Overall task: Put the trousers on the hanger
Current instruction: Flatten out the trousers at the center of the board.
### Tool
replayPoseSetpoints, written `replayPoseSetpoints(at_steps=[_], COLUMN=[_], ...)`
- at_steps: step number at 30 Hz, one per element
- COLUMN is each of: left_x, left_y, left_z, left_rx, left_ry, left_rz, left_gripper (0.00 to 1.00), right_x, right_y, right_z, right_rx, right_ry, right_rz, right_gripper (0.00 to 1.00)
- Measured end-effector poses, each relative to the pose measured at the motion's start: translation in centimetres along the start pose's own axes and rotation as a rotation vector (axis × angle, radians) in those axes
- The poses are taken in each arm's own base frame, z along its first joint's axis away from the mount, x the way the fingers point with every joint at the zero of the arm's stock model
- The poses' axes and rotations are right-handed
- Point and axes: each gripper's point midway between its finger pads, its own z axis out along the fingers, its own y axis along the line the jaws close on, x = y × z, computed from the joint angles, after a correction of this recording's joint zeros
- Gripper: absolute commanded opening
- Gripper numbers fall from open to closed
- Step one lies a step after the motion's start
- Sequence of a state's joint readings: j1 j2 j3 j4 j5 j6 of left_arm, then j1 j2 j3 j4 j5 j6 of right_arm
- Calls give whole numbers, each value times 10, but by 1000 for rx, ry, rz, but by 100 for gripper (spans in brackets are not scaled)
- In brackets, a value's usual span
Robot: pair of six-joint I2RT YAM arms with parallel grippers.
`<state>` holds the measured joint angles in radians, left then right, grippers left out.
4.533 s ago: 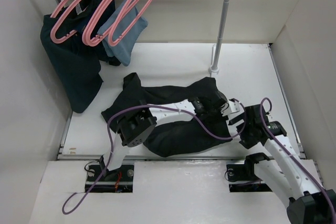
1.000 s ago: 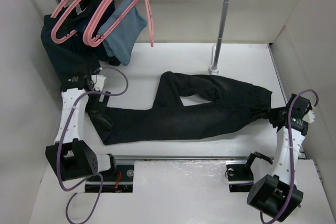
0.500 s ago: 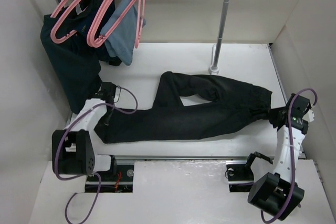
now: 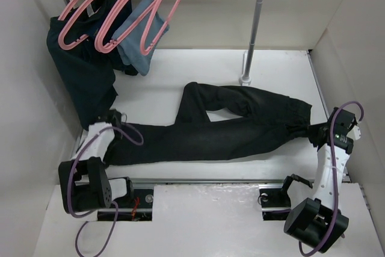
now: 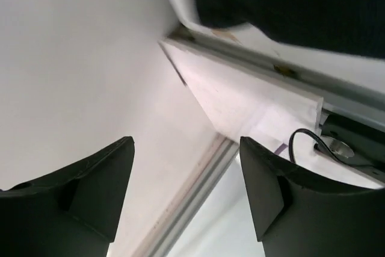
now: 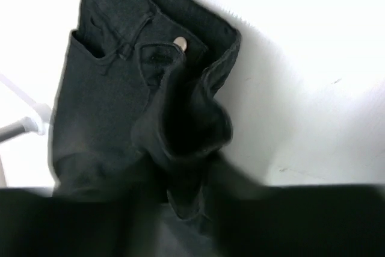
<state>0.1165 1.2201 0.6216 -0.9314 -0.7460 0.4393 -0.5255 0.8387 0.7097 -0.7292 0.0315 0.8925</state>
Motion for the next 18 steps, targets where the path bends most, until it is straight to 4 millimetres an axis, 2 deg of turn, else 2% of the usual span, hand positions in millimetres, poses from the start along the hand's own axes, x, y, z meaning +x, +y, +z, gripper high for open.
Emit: replayPoseSetpoints(at_steps=[1,3,4,5,6,7,9,10,12,14,16,18], left_x=[-13,-56,-80,-103,-119,-134,-149,-153,-158,-160,-165,-174], left_y=[13,47,61,73,71,72,39,15,-38,-83,-119,-142], left_z=[-12,-48,-71,-97,-115,-144,-176,-184,-190,-189,-194,-205], left_rx=[15,61,102,134,191,220,308,349,420,454,470,478], left_ry=[-39,-207,-325,-455,-550,-669,-787,-813,-801,-745,-707,-697], left_rz=[-31,-143,-194,-229,-226,-206,-82,-1,178,330,442,500], left_gripper=[68,75,76,76,76,76,76,76,76,76,77,77], right_x=[-1,-5,-7,-9,-13,-15,-24,-28,-33,-33,-27,-9], right_y=[0,0,1,2,3,5,12,18,29,44,66,96], right_z=[0,-1,-2,-4,-5,-7,-11,-13,-14,-12,-8,-3], right_rx=[2,5,5,2,0,-4,-16,-28,-48,-63,-62,-60], right_ry=[-2,-20,-28,-36,-47,-55,-77,-85,-92,-80,-58,-51], right_rz=[3,-13,-22,-30,-47,-58,-94,-116,-168,-235,-333,-471], right_gripper=[57,71,82,85,90,90,100,100,100,100,100,100])
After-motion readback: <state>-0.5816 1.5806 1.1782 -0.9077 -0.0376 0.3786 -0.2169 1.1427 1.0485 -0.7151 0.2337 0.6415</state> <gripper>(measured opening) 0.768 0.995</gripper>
